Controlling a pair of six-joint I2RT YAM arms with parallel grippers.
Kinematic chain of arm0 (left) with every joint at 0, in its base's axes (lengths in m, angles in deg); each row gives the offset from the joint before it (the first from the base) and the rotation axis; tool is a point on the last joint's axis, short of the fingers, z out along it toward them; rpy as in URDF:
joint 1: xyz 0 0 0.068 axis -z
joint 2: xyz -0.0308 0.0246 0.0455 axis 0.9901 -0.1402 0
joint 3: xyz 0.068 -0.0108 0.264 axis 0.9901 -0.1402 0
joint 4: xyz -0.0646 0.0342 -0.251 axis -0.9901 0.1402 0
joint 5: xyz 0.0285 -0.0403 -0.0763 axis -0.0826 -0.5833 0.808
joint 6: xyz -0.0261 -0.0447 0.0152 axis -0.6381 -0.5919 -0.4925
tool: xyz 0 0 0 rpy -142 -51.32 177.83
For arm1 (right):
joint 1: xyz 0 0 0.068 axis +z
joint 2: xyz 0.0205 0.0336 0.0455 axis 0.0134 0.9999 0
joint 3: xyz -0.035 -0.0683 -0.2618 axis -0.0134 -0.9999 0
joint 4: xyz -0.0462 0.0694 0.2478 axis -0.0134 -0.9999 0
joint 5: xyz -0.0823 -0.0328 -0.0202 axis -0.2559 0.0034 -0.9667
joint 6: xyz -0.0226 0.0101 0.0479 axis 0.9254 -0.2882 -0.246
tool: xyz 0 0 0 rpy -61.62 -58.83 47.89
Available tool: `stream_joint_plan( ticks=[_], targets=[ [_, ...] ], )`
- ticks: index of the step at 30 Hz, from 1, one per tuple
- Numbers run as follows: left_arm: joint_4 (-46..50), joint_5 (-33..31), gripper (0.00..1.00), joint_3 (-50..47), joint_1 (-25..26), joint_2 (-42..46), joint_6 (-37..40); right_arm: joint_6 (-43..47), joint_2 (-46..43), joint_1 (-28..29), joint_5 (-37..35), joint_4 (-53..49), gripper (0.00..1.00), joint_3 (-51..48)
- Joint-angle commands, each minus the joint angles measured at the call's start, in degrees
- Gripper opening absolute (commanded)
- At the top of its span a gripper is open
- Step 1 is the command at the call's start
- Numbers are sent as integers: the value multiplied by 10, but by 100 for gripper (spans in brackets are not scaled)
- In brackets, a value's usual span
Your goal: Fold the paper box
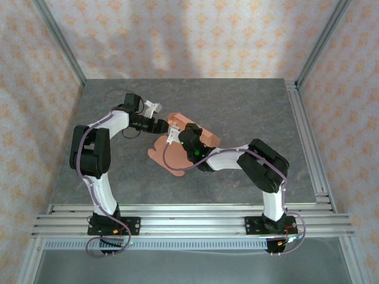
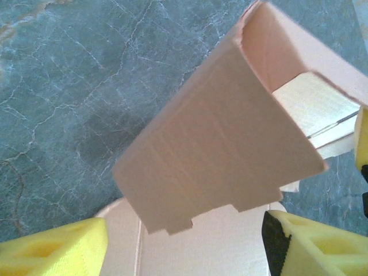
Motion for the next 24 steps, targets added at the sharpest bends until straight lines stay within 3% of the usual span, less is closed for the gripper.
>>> stream_joint_plan(
  ticks=[1,8,15,24],
  targets=[
    [-9,3,73,-12,-1,30,4,66,32,4,-29,90,0,-17],
    [-25,0,73,-35,-18,49,7,60,33,7,-29,86,0,-16],
    [-124,-33,71,-61,-37,66,-85,53,28,8,-31,83,0,-21],
    [-7,-39,70,37,-25,-18,-21,41,29,10,-30,77,0,-16]
  ],
)
